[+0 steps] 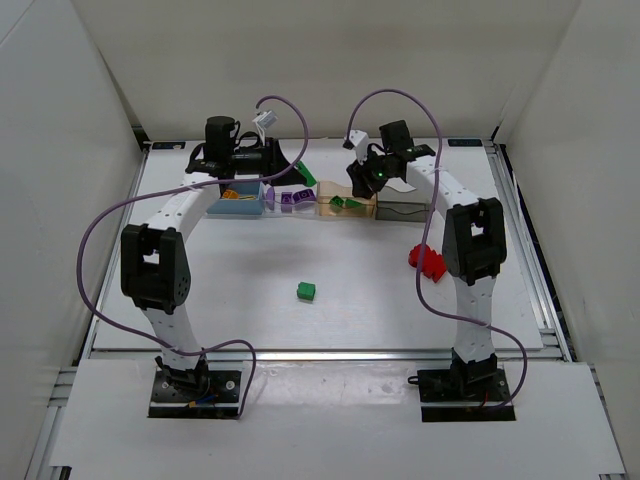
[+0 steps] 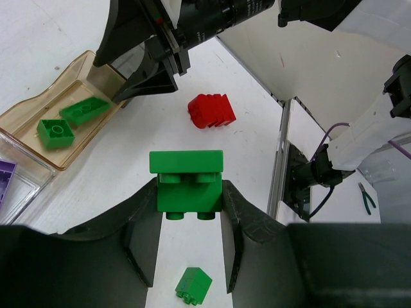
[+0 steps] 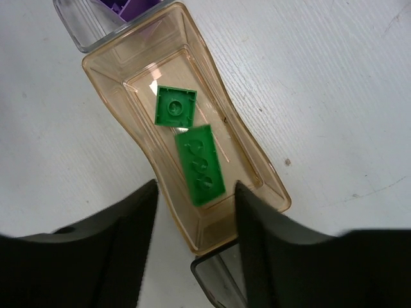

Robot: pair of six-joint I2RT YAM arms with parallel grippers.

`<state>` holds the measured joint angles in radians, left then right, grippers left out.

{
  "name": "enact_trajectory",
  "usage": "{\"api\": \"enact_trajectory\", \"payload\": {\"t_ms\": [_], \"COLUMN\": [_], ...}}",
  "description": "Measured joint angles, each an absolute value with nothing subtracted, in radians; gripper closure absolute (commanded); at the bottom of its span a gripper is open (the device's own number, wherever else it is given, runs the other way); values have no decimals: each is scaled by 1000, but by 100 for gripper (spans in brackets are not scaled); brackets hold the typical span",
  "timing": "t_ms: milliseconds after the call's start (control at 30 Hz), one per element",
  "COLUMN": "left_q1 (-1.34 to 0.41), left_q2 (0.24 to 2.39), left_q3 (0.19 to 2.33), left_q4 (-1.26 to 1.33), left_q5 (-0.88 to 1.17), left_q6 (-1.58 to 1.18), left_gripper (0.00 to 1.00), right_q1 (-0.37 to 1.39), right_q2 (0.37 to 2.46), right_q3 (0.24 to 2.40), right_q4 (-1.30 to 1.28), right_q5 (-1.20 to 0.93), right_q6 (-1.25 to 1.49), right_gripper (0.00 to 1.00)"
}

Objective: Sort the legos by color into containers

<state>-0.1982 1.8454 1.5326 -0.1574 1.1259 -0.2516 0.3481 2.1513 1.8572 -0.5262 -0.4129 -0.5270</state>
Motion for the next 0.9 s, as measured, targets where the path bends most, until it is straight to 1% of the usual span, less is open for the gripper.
{"api": "enact_trajectory", "payload": {"t_ms": [33, 67, 100, 267, 367, 433, 500, 533, 667, 767, 900], "left_q1": [-198, -198, -198, -198, -198, -198, -198, -198, -204, -217, -237], "left_q2": [1845, 1845, 1845, 1845, 1845, 1845, 1845, 1845, 1848, 1854, 1869], "left_q3": [1533, 1533, 1533, 1533, 1532, 1530, 1523, 1518, 1513, 1514, 1514], "left_q4": [-157, -157, -157, -157, -152, -145, -134, -128, -101, -75, -51], "left_q5": [1126, 1126, 1126, 1130, 1144, 1159, 1187, 1206, 1303, 1367, 1422], "left_q6": [-252, -252, -252, -252, -253, -253, -257, -262, -296, -315, -328], "left_gripper": [73, 73, 73, 73, 73, 73, 72, 72, 71, 71, 70], "right_q1": [348, 348, 348, 347, 334, 309, 269, 247, 196, 208, 255], "right_q2": [2151, 2151, 2151, 2151, 2146, 2131, 2104, 2086, 2017, 1979, 1971], "right_q3": [1857, 1857, 1857, 1857, 1857, 1857, 1857, 1857, 1847, 1828, 1811], "right_q4": [-527, -527, -527, -525, -525, -523, -496, -466, -341, -261, -218], "right_q5": [-413, -411, -409, -415, -495, -607, -765, -851, -1080, -1193, -1274], "right_q6": [-529, -527, -530, -518, -457, -378, -271, -200, 7, 123, 205], "right_gripper": [32, 28, 27, 28, 28, 27, 27, 27, 27, 27, 27]}}
